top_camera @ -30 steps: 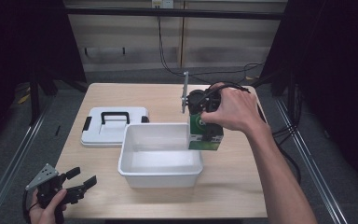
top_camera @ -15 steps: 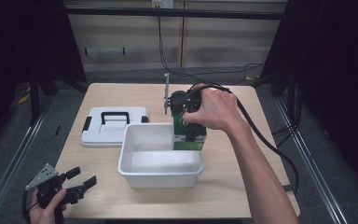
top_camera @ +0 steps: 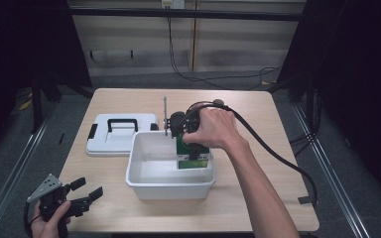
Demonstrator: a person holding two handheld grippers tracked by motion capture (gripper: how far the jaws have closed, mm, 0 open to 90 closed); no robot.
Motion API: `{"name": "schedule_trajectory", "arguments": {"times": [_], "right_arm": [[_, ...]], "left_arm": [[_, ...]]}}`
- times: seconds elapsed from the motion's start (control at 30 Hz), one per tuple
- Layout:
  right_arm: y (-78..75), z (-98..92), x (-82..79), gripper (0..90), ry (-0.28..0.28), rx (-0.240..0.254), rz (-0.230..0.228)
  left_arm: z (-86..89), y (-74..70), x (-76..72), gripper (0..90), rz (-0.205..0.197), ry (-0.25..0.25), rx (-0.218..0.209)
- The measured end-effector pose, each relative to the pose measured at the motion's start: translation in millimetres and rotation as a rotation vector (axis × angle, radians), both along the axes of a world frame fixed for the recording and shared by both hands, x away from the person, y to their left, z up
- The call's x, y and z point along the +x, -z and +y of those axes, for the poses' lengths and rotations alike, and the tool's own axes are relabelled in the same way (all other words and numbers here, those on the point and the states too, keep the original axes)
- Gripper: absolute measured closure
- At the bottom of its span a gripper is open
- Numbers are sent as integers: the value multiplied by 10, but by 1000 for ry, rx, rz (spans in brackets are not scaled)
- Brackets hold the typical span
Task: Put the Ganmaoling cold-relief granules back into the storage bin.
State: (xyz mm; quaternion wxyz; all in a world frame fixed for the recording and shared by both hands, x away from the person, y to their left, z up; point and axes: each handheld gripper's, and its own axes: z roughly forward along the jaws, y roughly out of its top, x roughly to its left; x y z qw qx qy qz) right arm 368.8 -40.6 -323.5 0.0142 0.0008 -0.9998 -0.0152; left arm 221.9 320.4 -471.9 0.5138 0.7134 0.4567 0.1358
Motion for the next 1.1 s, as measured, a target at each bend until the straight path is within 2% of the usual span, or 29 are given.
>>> {"name": "schedule_trajectory", "arguments": {"times": [0.1, 0.4, 0.43, 0.53, 0.57, 0.67, 0.7, 0.73, 0.97, 1.0, 1.1], "right_arm": [[120, 1, 12, 157, 10, 7, 24], [368, -61, 46, 156, 25, 17, 33], [386, -74, 50, 156, 33, 0, 37], [449, -100, 53, 156, 35, 11, 33], [451, -99, 52, 155, 31, -7, 30], [510, -109, 46, 155, 43, 5, 34], [520, -108, 49, 155, 39, -9, 31], [540, -108, 43, 155, 45, 2, 27], [668, -77, 40, 154, 45, -31, 33], [700, -84, 39, 154, 53, -15, 32], [741, -90, 48, 153, 63, -22, 32]], "left_arm": [[-4, 1, -1, 159, 0, -1, -2], [-6, 1, -3, 159, 2, 0, -4], [-4, 3, -1, 159, 2, 0, -4], [-7, 5, 4, 159, 1, 5, -5], [-11, 7, 5, 159, 2, 5, -4], [-13, 7, 2, 159, 4, 3, -4], [-12, 8, 3, 159, 4, 3, -4], [-10, 9, 3, 159, 3, 4, -5], [-13, 8, 2, 159, 3, 4, -4], [-12, 8, 2, 159, 2, 4, -4], [-10, 10, 3, 159, 4, 3, -5]]}}
